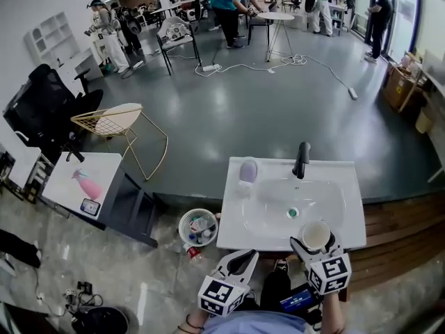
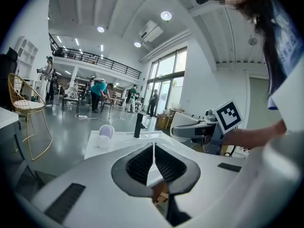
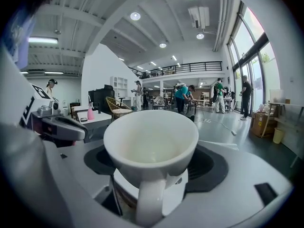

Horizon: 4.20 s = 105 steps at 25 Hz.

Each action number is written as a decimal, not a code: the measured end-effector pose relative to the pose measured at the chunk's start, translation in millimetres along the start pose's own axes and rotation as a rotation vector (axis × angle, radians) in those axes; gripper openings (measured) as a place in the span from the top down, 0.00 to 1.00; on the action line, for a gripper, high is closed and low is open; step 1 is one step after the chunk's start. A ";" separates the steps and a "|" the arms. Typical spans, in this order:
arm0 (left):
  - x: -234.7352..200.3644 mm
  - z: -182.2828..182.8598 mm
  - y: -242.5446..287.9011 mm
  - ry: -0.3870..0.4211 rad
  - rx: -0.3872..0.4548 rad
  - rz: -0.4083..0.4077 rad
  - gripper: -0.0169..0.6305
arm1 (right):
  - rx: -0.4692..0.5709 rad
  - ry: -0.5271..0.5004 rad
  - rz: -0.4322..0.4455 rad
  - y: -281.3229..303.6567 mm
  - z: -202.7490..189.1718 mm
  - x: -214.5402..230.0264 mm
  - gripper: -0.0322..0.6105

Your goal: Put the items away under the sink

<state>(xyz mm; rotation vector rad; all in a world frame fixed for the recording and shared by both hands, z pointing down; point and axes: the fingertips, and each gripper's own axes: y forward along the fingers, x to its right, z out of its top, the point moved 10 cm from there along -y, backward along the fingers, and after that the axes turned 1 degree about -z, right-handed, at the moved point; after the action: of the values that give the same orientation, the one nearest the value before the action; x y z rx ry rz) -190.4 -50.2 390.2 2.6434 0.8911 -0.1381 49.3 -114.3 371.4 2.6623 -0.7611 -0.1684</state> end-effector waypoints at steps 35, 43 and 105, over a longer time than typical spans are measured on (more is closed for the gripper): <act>130.9 -66.4 -28.7 -0.040 -0.076 -0.059 0.94 | -0.055 0.041 -0.010 -142.5 -95.1 -21.7 0.30; 172.6 -93.4 -19.9 -0.005 -0.127 -0.092 0.94 | -0.088 0.050 -0.012 -161.9 -146.1 -8.6 0.30; 95.9 -307.8 145.6 0.089 -0.126 -0.210 0.95 | -0.165 0.245 -0.348 132.8 -480.6 112.3 0.30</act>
<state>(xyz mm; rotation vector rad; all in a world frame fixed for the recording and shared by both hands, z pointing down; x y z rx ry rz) -31.7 5.1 701.5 2.4517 1.1663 -0.0144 181.3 -128.3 865.0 2.5716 -0.1957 0.0071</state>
